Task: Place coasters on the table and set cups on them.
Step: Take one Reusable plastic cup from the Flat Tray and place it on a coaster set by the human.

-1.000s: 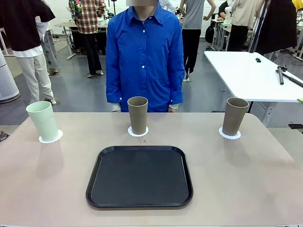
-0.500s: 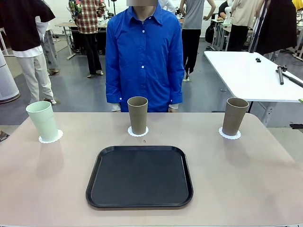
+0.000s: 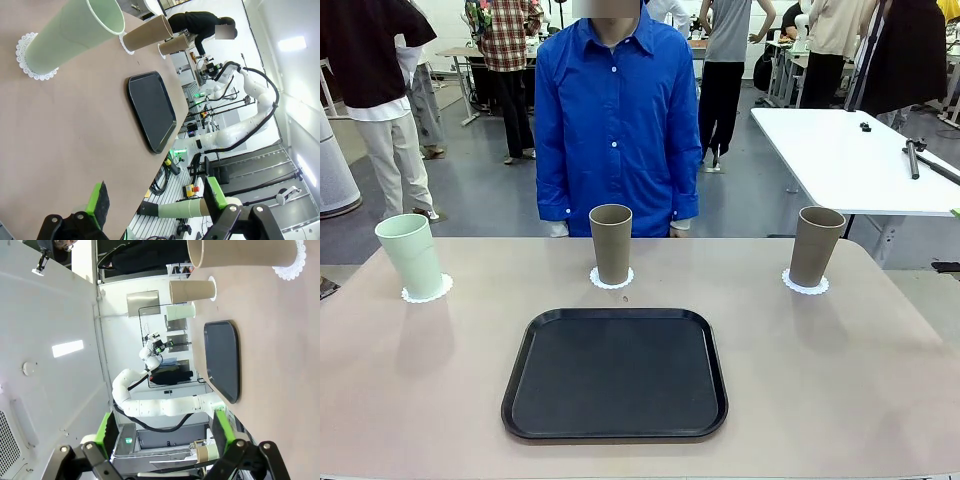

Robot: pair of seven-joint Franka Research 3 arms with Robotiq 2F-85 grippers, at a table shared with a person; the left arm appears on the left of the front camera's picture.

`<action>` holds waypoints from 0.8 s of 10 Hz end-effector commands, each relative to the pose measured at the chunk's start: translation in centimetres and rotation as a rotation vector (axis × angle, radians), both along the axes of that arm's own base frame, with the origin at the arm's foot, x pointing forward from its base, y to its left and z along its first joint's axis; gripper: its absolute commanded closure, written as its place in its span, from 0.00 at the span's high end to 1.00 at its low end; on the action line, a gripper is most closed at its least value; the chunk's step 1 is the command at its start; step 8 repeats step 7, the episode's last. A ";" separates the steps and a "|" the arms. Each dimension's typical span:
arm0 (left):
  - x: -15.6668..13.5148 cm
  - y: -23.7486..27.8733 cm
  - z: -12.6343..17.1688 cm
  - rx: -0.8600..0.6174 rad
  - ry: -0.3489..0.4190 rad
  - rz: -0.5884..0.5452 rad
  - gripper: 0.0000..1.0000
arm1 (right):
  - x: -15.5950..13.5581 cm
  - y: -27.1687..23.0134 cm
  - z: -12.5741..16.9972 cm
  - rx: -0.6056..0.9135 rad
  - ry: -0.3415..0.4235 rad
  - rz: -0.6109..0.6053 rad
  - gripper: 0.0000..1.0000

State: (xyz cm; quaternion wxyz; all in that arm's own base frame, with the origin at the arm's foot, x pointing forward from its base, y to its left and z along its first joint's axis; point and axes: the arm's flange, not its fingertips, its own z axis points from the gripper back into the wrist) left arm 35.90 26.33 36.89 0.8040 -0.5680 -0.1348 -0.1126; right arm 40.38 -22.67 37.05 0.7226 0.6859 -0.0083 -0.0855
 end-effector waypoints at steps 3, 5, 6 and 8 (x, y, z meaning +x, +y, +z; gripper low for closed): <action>0.0 0.0 0.2 0.002 -0.002 0.002 1.00 | -0.1 0.0 0.2 0.001 -0.002 0.002 1.00; 0.0 0.0 0.2 0.002 -0.002 0.002 1.00 | -0.1 0.0 0.2 0.001 -0.002 0.002 1.00; 0.0 0.0 0.2 0.002 -0.002 0.002 1.00 | -0.1 0.0 0.2 0.001 -0.002 0.002 1.00; 0.0 0.0 0.2 0.002 -0.002 0.002 1.00 | -0.1 0.0 0.2 0.001 -0.002 0.002 1.00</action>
